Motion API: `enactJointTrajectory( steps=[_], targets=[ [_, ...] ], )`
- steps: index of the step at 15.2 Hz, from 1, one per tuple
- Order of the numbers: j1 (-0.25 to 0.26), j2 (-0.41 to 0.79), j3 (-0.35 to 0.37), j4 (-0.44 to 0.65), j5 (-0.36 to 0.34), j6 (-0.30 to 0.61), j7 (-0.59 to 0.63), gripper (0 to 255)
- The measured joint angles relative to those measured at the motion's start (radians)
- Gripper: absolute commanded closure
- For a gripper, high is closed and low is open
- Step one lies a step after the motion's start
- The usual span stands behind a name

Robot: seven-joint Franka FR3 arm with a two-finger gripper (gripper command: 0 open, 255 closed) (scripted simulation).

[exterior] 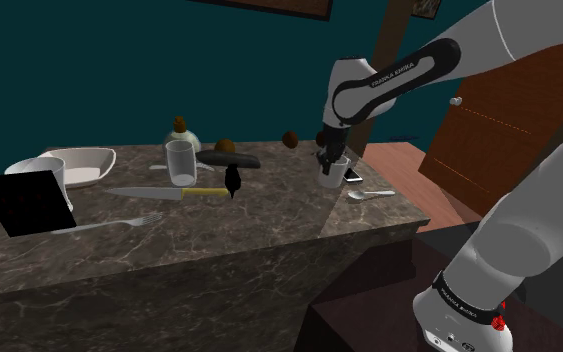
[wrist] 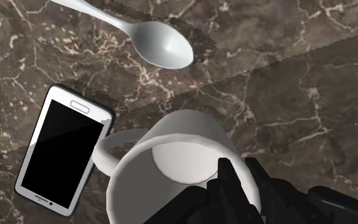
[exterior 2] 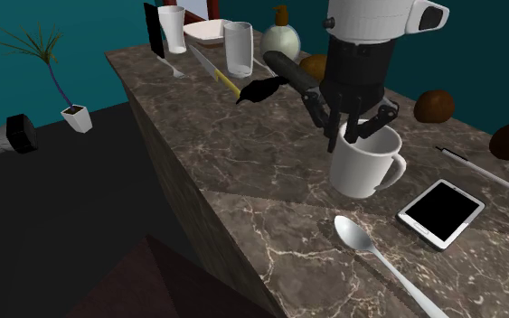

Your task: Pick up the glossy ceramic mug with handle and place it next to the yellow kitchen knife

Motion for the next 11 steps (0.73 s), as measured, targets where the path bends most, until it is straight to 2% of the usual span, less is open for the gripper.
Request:
enactJointTrajectory(
  steps=[11],
  targets=[
    [0.003,-0.079,0.0,0.078,0.011,-0.157,-0.012,255]
  ],
)
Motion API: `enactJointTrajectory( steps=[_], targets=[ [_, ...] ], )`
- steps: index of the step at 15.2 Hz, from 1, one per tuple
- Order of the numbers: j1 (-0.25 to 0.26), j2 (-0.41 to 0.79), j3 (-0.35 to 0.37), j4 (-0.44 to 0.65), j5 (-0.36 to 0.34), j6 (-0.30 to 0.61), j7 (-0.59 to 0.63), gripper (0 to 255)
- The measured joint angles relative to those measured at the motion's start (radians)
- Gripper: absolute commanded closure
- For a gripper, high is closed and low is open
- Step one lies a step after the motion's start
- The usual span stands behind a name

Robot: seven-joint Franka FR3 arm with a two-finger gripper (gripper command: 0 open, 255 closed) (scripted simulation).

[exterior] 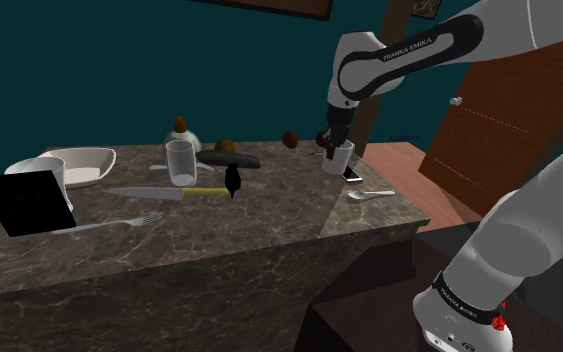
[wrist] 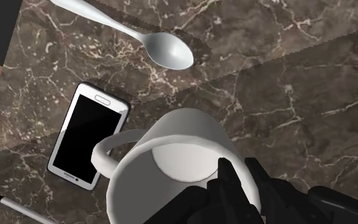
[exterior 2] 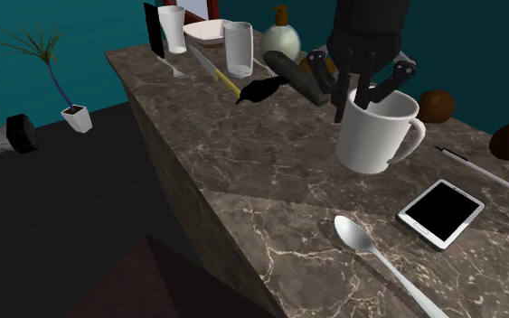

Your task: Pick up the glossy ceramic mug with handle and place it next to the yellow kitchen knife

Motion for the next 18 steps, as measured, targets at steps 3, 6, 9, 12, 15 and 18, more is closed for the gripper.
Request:
enactJointTrajectory(
  steps=[3,6,9,12,15,18],
  targets=[
    [0.0,-0.014,-0.001,0.027,0.002,-0.041,-0.004,255],
    [0.001,-0.029,-0.001,0.051,0.004,-0.08,-0.006,255],
    [0.001,-0.042,-0.001,0.08,0.005,-0.122,-0.009,255],
    [0.001,-0.054,0.0,0.109,0.006,-0.164,-0.01,255],
    [0.001,-0.056,-0.001,0.15,0.007,-0.206,-0.014,255],
    [0.001,-0.066,-0.001,0.182,0.008,-0.248,-0.016,255]
  ],
)
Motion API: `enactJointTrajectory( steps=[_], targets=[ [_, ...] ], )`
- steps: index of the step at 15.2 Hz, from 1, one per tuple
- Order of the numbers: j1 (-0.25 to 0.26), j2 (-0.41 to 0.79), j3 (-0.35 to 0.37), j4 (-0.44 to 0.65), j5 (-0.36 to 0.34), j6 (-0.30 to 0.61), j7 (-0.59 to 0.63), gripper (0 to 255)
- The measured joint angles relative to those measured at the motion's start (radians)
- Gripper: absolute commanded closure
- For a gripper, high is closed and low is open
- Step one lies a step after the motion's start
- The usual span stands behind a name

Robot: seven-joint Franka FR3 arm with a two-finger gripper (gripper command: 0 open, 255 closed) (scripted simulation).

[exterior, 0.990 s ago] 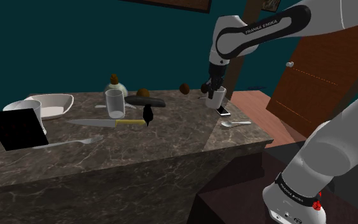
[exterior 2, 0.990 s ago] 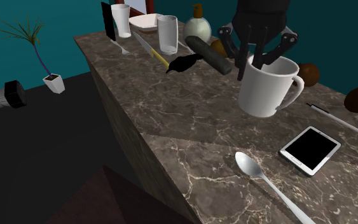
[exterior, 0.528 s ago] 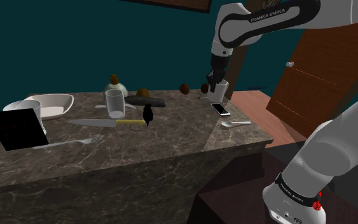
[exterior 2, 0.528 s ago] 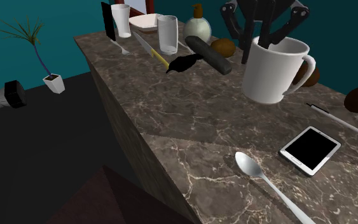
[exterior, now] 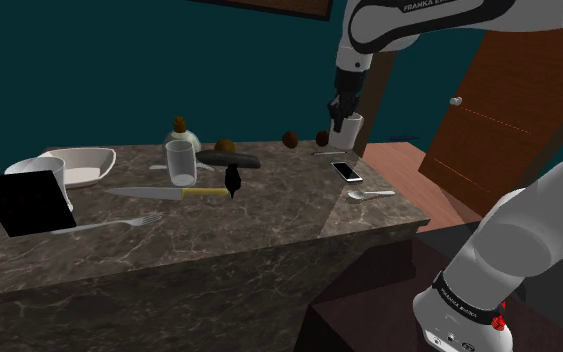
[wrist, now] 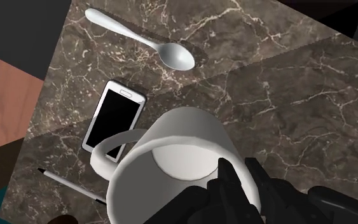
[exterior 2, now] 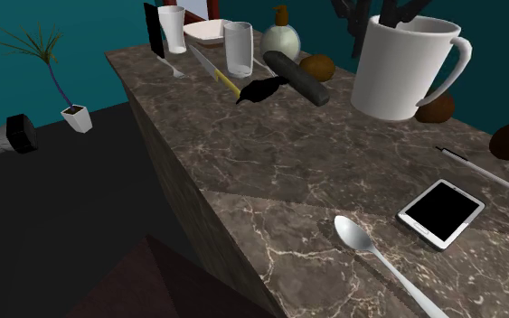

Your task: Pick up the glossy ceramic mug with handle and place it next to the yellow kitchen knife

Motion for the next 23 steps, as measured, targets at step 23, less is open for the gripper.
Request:
enactJointTrajectory(
  steps=[23],
  targets=[
    [0.212,0.357,0.293,0.424,-0.017,-0.098,0.504,255]
  ],
)
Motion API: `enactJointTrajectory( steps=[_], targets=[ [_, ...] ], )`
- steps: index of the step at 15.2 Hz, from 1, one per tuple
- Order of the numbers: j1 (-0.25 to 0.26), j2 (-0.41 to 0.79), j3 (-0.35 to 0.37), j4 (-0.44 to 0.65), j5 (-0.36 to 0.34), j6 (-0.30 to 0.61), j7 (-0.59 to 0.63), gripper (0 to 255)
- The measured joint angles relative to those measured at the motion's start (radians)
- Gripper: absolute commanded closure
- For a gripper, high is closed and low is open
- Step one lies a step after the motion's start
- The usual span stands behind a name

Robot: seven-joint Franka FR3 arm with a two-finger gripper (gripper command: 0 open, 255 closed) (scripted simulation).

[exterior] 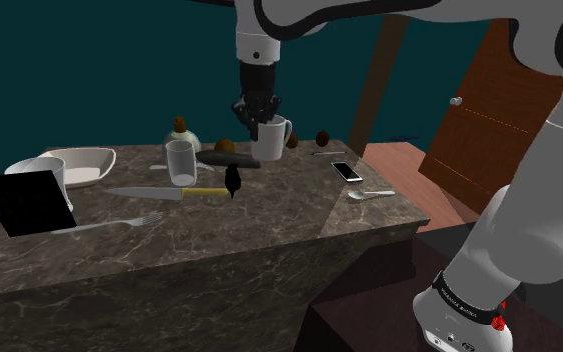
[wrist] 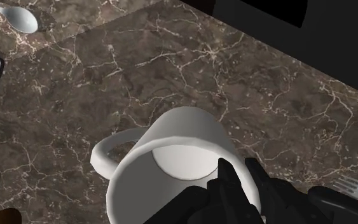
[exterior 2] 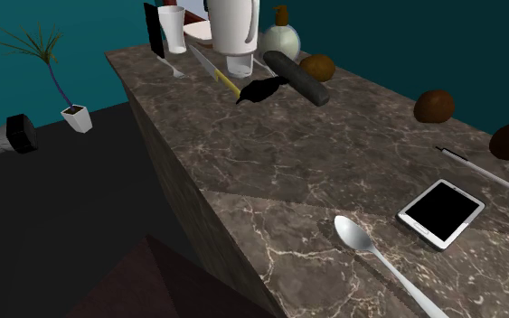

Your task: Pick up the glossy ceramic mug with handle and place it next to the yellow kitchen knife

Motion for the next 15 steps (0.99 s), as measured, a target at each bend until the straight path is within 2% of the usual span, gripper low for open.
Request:
enactJointTrajectory(
  steps=[8,15],
  targets=[
    [0.116,0.223,0.057,0.279,-0.078,-0.081,0.167,255],
    [0.119,0.24,0.056,0.219,-0.086,-0.006,0.181,255]
  ],
)
